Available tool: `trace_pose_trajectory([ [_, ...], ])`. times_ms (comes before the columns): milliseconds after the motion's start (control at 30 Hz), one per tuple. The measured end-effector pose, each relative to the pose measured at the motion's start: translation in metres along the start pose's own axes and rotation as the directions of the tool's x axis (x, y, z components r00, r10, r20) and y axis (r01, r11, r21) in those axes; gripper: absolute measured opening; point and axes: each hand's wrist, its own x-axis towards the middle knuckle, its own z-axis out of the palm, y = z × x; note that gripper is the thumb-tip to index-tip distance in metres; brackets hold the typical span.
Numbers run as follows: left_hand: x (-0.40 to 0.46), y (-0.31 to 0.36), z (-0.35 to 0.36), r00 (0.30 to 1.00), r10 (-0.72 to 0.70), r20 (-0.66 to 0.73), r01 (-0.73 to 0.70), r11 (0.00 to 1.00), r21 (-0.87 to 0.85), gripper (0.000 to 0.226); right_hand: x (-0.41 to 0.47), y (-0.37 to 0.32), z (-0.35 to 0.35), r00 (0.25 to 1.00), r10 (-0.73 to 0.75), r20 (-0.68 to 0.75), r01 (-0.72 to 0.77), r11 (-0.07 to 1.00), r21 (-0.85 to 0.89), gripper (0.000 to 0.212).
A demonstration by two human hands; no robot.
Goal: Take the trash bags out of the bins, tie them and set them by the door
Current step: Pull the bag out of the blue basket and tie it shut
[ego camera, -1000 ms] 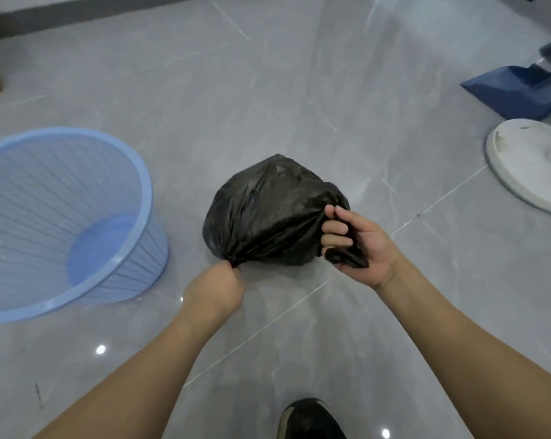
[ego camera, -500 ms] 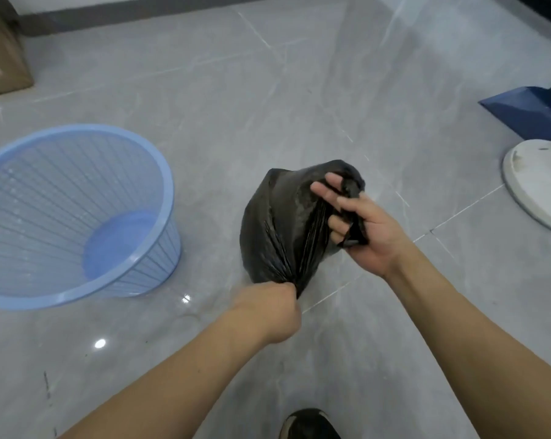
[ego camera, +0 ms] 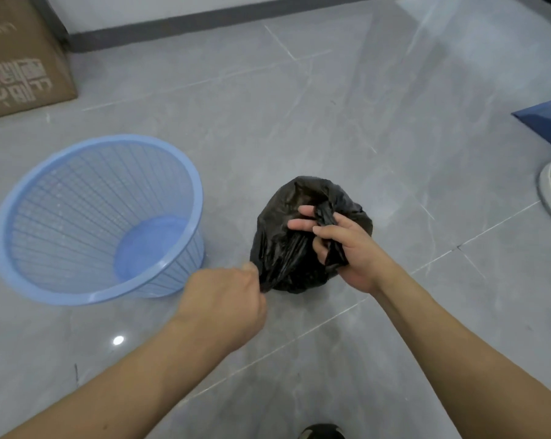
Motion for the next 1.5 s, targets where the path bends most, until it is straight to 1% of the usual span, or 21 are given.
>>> trace_pose_trajectory([
  [67, -0.001, -0.009, -0.001, 0.998, -0.052, 0.043, 0.052, 0.999, -0.01, 0.023, 0.005, 0.005, 0.008, 0.998, 0.011, 0.064, -0.008, 0.999, -0.041, 0.038],
  [100, -0.005, -0.014, -0.004, 0.995, -0.09, 0.042, 0.092, 0.994, -0.052, 0.027, 0.007, 0.008, 0.012, 0.995, 0.021, 0.094, -0.014, 0.997, -0.071, 0.04],
  [167, -0.007, -0.019, -0.009, 0.998, -0.062, -0.015, 0.061, 0.997, -0.046, 0.053, 0.009, 0.012, 0.015, 0.989, 0.049, 0.138, -0.028, 0.988, -0.15, 0.046],
  [200, -0.006, -0.022, -0.01, 0.998, -0.052, -0.033, 0.05, 0.998, -0.046, 0.055, 0.011, 0.014, 0.017, 0.985, 0.069, 0.157, -0.036, 0.978, -0.203, 0.048],
  [233, -0.009, -0.024, -0.009, 0.998, -0.059, 0.008, 0.059, 0.997, -0.055, 0.049, 0.012, 0.016, 0.02, 0.98, 0.093, 0.178, -0.044, 0.965, -0.26, 0.05],
  [300, -0.01, -0.025, -0.003, 0.995, -0.1, 0.002, 0.1, 0.991, -0.093, 0.023, 0.015, 0.02, 0.024, 0.963, 0.142, 0.229, -0.056, 0.937, -0.346, 0.053],
  [333, -0.01, -0.024, -0.002, 0.995, -0.081, 0.061, 0.086, 0.992, -0.089, 0.012, 0.015, 0.021, 0.027, 0.953, 0.167, 0.253, -0.066, 0.929, -0.365, 0.053],
  [400, -0.012, -0.024, 0.001, 0.999, -0.039, 0.033, 0.044, 0.985, -0.169, 0.004, 0.014, 0.024, 0.028, 0.94, 0.197, 0.277, -0.088, 0.928, -0.362, 0.052],
  [600, -0.013, -0.023, -0.001, 0.997, -0.057, 0.054, 0.068, 0.967, -0.244, 0.014, 0.009, 0.027, 0.021, 0.943, 0.182, 0.277, -0.13, 0.972, -0.196, 0.051],
  [700, -0.015, -0.022, -0.004, 0.995, -0.064, 0.077, 0.082, 0.963, -0.257, 0.014, 0.006, 0.03, 0.022, 0.928, 0.207, 0.31, -0.11, 0.947, -0.302, 0.059],
  [800, -0.016, -0.019, -0.006, 0.993, -0.069, 0.093, 0.091, 0.962, -0.256, 0.013, 0.007, 0.035, 0.024, 0.886, 0.315, 0.341, -0.058, 0.803, -0.593, 0.082],
  [867, -0.016, -0.018, -0.005, 0.992, -0.078, 0.101, 0.101, 0.964, -0.246, 0.013, 0.008, 0.034, 0.025, 0.851, 0.401, 0.34, -0.041, 0.695, -0.718, 0.088],
  [933, -0.016, -0.016, -0.002, 0.993, -0.07, 0.098, 0.092, 0.967, -0.237, 0.015, 0.006, 0.026, 0.026, 0.854, 0.44, 0.278, -0.046, 0.596, -0.802, 0.072],
  [1033, -0.011, -0.013, -0.003, 0.997, -0.05, 0.059, 0.063, 0.965, -0.254, 0.019, 0.008, 0.007, 0.02, 0.884, 0.448, 0.131, -0.058, 0.384, -0.921, 0.013],
  [1100, -0.006, -0.012, -0.006, 0.999, -0.043, 0.022, 0.048, 0.95, -0.309, 0.021, 0.007, -0.005, 0.017, 0.891, 0.452, 0.048, -0.095, 0.288, -0.953, 0.015],
  [1167, 0.002, -0.011, -0.01, 1.0, -0.019, 0.006, 0.02, 0.925, -0.379, 0.022, 0.006, -0.017, 0.012, 0.891, 0.454, -0.001, -0.125, 0.243, -0.962, 0.015],
  [1233, 0.012, -0.01, -0.015, 1.0, 0.029, -0.003, -0.027, 0.897, -0.441, 0.023, -0.002, -0.034, 0.011, 0.887, 0.461, 0.027, -0.14, 0.322, -0.936, 0.007],
  [1300, 0.019, -0.011, -0.018, 0.996, 0.064, -0.069, -0.087, 0.899, -0.43, 0.019, -0.008, -0.047, 0.013, 0.869, 0.477, 0.129, -0.163, 0.524, -0.836, 0.028],
  [1367, 0.024, -0.012, -0.021, 0.972, 0.105, -0.209, -0.163, 0.945, -0.282, 0.018, -0.013, -0.052, 0.014, 0.864, 0.448, 0.232, -0.162, 0.682, -0.713, 0.042],
  [1433, 0.026, -0.015, -0.026, 0.94, 0.11, -0.322, -0.177, 0.967, -0.186, 0.021, -0.014, -0.049, 0.016, 0.87, 0.397, 0.293, -0.13, 0.756, -0.641, 0.041],
  [1500, 0.025, -0.015, -0.036, 0.938, 0.094, -0.333, -0.15, 0.978, -0.145, 0.017, -0.013, -0.042, 0.019, 0.873, 0.365, 0.324, -0.109, 0.793, -0.6, 0.037],
])
